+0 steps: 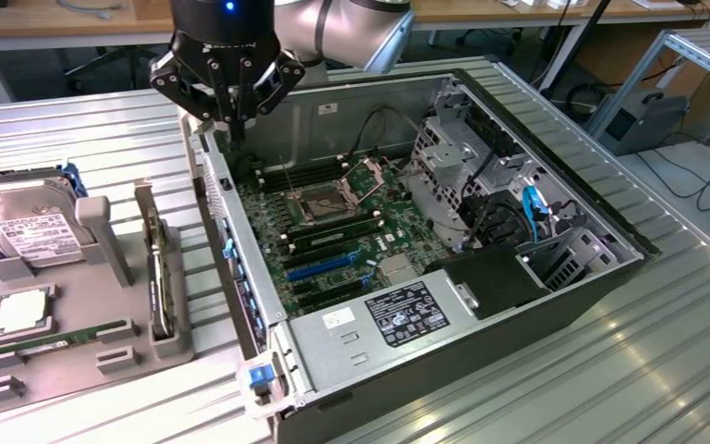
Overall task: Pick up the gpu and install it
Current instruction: 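Reach for the gpu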
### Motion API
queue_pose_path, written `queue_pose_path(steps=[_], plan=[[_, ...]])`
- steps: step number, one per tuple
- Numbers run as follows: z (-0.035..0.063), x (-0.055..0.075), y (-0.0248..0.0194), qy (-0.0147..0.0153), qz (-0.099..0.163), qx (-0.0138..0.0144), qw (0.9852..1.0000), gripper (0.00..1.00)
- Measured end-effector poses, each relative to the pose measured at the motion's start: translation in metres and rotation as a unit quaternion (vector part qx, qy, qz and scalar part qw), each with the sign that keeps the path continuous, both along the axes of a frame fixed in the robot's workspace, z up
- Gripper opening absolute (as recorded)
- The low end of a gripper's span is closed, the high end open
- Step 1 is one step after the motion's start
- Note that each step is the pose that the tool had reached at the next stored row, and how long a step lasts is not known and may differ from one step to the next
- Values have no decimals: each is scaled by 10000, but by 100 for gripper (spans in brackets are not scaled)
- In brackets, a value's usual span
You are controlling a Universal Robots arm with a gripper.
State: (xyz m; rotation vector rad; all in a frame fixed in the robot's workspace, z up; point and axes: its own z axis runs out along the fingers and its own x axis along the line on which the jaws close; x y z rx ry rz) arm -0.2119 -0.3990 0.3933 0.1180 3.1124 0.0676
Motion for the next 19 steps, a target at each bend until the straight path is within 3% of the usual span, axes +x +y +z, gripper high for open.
queue_pose_path(steps=[19], plan=[[0, -174, 0, 0, 0, 0, 10000, 11]])
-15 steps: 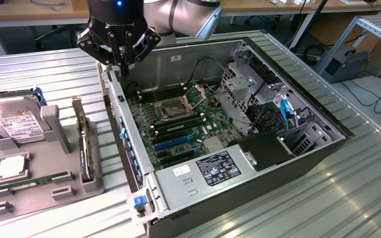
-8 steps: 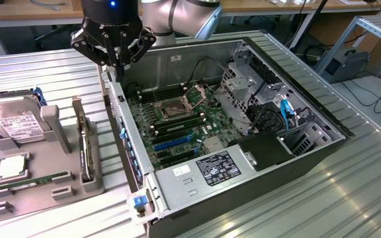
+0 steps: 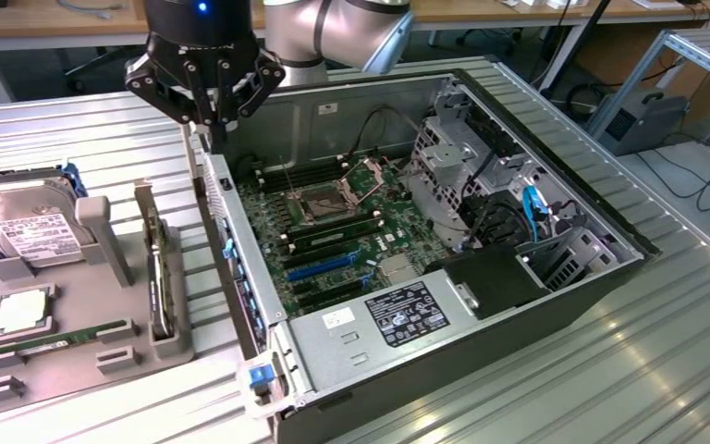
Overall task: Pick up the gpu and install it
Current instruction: 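Reach for the gpu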
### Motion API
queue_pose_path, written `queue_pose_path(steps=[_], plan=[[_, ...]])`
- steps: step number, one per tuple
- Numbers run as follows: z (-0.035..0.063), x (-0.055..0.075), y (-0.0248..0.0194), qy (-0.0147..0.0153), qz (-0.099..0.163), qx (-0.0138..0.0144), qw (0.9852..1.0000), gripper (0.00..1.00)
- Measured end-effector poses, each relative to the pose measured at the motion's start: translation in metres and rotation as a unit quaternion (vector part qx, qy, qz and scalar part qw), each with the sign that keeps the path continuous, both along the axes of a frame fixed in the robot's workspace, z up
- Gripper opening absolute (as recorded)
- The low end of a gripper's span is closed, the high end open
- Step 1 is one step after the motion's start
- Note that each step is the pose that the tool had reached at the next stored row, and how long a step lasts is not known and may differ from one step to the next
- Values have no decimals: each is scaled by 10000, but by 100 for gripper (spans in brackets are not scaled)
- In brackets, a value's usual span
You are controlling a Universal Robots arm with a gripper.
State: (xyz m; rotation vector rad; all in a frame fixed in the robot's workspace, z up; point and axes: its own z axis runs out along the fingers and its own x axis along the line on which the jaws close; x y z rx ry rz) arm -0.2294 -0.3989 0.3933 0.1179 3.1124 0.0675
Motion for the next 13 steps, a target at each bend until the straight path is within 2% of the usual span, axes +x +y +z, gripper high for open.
queue_pose_path(steps=[13], plan=[[0, -75, 0, 0, 0, 0, 10000, 11]])
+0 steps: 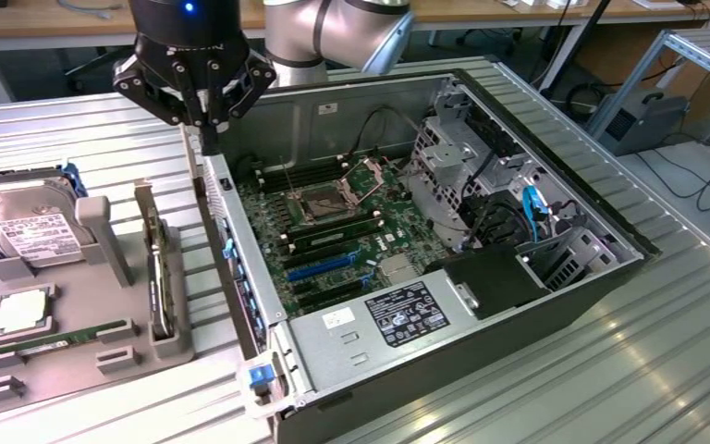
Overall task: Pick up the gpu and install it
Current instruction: 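Reach for the gpu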
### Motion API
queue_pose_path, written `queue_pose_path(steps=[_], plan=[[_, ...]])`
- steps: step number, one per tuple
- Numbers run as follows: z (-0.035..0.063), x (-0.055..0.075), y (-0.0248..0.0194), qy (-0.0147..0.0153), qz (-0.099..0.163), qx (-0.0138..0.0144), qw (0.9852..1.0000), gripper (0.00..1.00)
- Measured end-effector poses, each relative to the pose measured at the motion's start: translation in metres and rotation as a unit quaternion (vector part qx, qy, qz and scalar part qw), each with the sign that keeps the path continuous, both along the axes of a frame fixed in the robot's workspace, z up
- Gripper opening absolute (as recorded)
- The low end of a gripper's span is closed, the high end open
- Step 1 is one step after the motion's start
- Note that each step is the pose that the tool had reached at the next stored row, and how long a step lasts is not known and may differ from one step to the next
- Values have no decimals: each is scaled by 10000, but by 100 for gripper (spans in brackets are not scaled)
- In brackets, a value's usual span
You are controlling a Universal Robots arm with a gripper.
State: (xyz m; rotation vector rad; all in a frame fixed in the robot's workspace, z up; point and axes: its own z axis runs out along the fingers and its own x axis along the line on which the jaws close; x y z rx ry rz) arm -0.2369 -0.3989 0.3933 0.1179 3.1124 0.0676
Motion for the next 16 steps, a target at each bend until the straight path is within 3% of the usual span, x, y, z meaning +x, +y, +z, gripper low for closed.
queue_pose_path(steps=[16], plan=[[0, -72, 0, 0, 0, 0, 10000, 11]])
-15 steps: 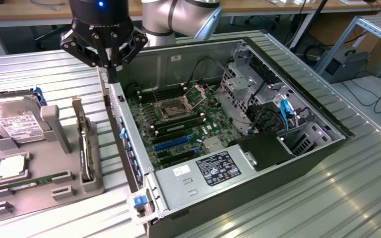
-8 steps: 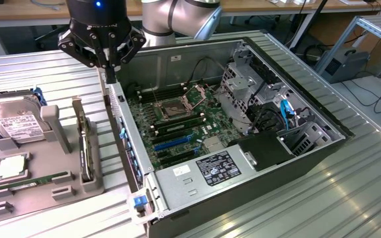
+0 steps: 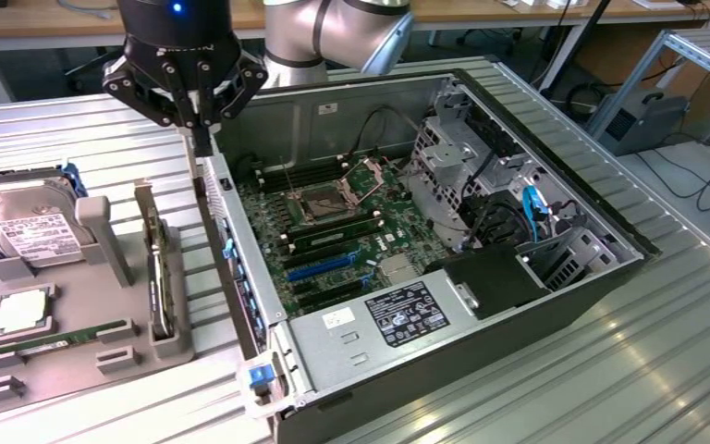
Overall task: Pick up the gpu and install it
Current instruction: 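Reach for the gpu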
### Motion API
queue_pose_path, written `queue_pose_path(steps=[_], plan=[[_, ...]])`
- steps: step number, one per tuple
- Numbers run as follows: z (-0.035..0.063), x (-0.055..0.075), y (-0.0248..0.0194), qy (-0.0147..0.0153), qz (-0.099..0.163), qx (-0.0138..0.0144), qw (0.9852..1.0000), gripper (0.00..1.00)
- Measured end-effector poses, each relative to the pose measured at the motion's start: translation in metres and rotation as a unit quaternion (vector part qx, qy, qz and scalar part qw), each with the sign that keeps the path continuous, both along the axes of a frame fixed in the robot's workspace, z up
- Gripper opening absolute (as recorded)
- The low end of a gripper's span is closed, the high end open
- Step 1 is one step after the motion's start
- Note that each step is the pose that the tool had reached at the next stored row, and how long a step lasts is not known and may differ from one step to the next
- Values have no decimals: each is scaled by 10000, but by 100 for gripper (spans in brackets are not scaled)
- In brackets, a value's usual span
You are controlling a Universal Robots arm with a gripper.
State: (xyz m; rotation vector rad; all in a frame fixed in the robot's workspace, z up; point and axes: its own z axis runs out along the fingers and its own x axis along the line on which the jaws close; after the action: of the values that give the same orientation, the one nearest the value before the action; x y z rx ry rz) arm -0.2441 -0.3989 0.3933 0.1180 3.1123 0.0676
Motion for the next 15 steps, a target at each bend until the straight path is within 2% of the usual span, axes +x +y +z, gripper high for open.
queue_pose_path(steps=[15], plan=[[0, -78, 0, 0, 0, 0, 10000, 11]])
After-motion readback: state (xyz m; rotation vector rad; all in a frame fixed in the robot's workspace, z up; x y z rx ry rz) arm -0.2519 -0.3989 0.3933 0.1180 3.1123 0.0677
